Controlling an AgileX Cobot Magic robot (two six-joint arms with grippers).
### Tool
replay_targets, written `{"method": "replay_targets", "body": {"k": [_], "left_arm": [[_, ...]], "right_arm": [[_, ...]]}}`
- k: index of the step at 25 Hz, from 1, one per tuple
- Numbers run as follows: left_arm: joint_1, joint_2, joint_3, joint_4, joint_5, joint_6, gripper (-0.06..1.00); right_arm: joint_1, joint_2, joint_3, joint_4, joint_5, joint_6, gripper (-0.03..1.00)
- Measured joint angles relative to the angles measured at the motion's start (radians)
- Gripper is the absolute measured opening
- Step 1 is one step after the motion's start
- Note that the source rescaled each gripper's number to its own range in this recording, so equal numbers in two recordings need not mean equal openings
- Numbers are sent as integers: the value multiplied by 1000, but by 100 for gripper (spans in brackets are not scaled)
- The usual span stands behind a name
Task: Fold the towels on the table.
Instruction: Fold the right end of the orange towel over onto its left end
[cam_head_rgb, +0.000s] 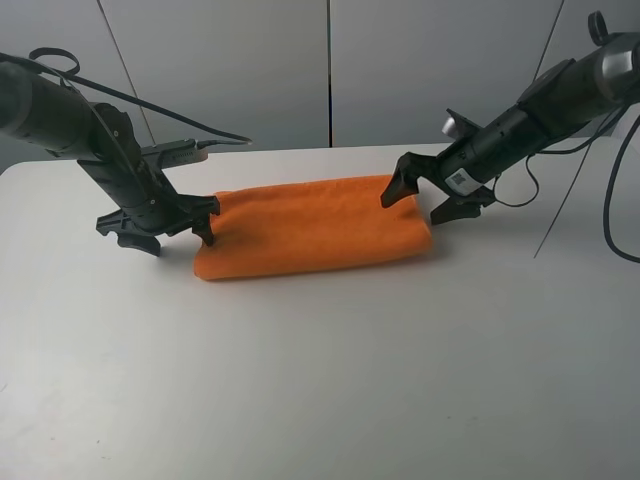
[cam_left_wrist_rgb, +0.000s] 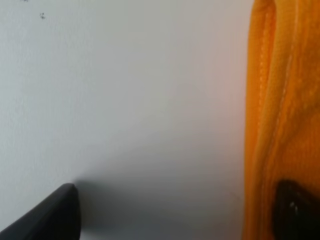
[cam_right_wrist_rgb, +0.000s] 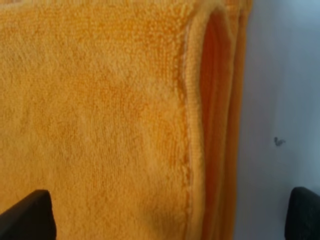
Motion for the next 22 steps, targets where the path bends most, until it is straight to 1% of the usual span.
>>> {"method": "replay_targets", "body": {"k": [3,10,15,19,20,21,22], "left_arm": [[0,0,0,0,0,0,100],[0,0,0,-2,2,17,100],[0,0,0,-2,4,24,100],[0,0,0,-2,4,26,100],[0,0,0,-2,4,26,100],[0,0,0,-2,6,26,100],[0,0,0,-2,6,26,100]], "right_arm": [[4,3,0,42,4,-22,100],[77,8,0,56,-19,-38,100],[79,13,0,124,-14,-60,100],[98,13,-10,136,-10,-76,100],[100,13,-10,136,-10,-76,99],[101,13,-10,136,-7,-76,96],[101,13,-10,136,-5,-76,88]]}}
